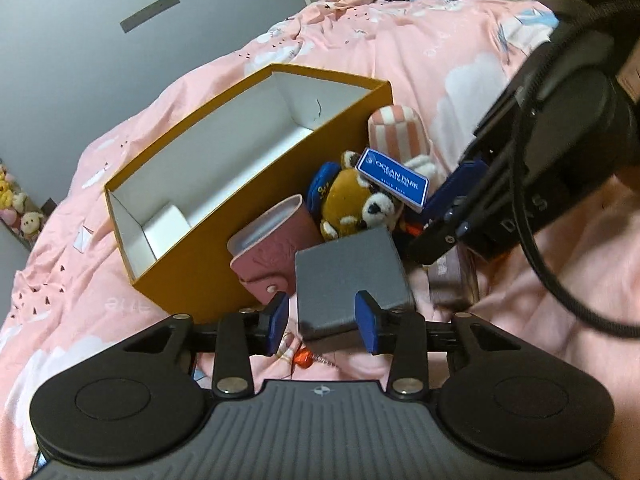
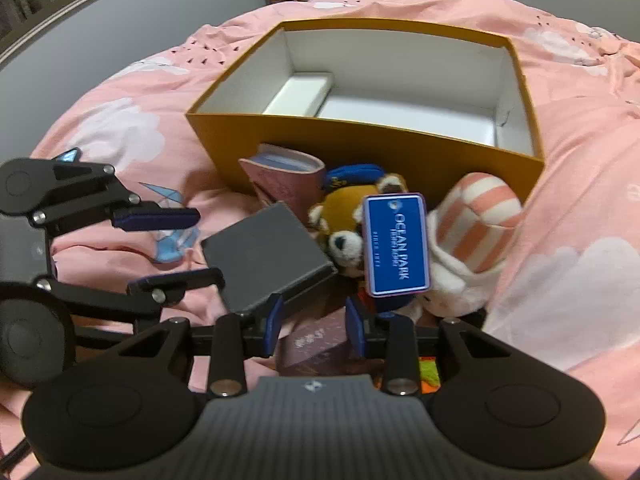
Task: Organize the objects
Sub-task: 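Grasp the dark grey box with the left gripper while the right gripper grasps the printed box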
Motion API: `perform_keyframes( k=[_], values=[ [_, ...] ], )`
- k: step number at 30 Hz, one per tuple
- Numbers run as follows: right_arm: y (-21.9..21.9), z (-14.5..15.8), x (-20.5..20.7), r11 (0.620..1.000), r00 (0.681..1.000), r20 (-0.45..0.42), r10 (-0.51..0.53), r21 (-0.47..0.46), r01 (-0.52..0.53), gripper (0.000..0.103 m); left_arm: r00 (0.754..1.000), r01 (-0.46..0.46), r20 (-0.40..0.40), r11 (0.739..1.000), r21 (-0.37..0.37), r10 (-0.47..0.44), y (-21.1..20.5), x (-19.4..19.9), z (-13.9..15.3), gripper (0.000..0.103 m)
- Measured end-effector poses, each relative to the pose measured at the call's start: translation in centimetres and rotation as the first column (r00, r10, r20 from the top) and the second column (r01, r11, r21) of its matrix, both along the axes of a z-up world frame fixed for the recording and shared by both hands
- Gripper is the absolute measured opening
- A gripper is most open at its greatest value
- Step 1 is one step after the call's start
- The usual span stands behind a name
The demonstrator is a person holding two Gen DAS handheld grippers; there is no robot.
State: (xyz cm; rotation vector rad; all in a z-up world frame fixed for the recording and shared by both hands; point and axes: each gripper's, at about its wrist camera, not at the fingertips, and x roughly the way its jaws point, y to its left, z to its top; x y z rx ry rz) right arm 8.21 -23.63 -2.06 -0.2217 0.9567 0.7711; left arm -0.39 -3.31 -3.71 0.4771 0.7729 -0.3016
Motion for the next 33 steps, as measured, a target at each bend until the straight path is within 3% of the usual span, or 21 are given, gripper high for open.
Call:
perform_keyframes(
  k=[4, 8, 11, 14, 18, 20, 24, 28, 30, 33],
  values=[
    [-0.9, 0.3, 0.3, 1.000, 1.000, -0.003, -0.030, -0.003, 0.030, 0.038, 0.999, -0.018, -0.053, 0.995, -0.101, 0.012, 0.7, 0.2, 0.7, 0.049],
    [-1.8, 0.4, 0.4, 0.998, 0.998, -0.022, -0.059, -0.012, 0.059, 0.038, 0.989, -0.100, -0.135, 0.960, -0.261, 0.067, 2.7, 0.7, 1.6, 0.066],
    [-2.1, -0.1, 0.6, 0.997, 0.996, -0.054, -0.072, -0.014, 0.071, 0.041, 0.966, -0.203, -0.227, 0.899, -0.389, 0.120, 4.5, 2.1, 1.8, 0.074],
    [-1.9, -0.4, 0.7, 0.998, 0.995, -0.069, -0.068, -0.014, 0.067, 0.043, 0.925, -0.329, -0.330, 0.825, -0.459, 0.186, 6.1, 3.7, 1.2, 0.076],
    [-1.6, -0.8, 0.9, 0.999, 0.995, -0.087, -0.051, -0.019, 0.050, 0.046, 0.842, -0.492, -0.481, 0.714, -0.499, 0.244, 8.1, 5.9, -0.8, 0.076],
    [-1.5, -1.0, 0.9, 0.999, 0.994, -0.104, -0.041, -0.020, 0.040, 0.051, 0.811, -0.535, -0.529, 0.681, -0.501, 0.248, 8.5, 6.5, -1.7, 0.076],
    [-0.8, -1.5, 0.6, 0.999, 0.993, -0.115, 0.002, -0.034, -0.006, 0.061, 0.770, -0.579, -0.595, 0.645, -0.499, 0.232, 8.5, 7.2, -3.4, 0.080],
    [0.2, -2.2, 0.4, 0.995, 0.992, -0.115, 0.051, -0.076, -0.059, 0.072, 0.753, -0.600, -0.620, 0.616, -0.510, 0.221, 8.6, 7.5, -4.1, 0.083],
    [0.8, -2.6, 0.1, 0.991, 0.992, -0.104, 0.077, -0.105, -0.088, 0.076, 0.744, -0.613, -0.633, 0.595, -0.519, 0.215, 8.7, 7.5, -4.3, 0.080],
    [1.3, -3.3, 0.0, 0.982, 0.991, -0.077, 0.106, -0.146, -0.116, 0.076, 0.747, -0.615, -0.625, 0.595, -0.518, 0.228, 8.4, 7.2, -4.0, 0.072]
  ],
)
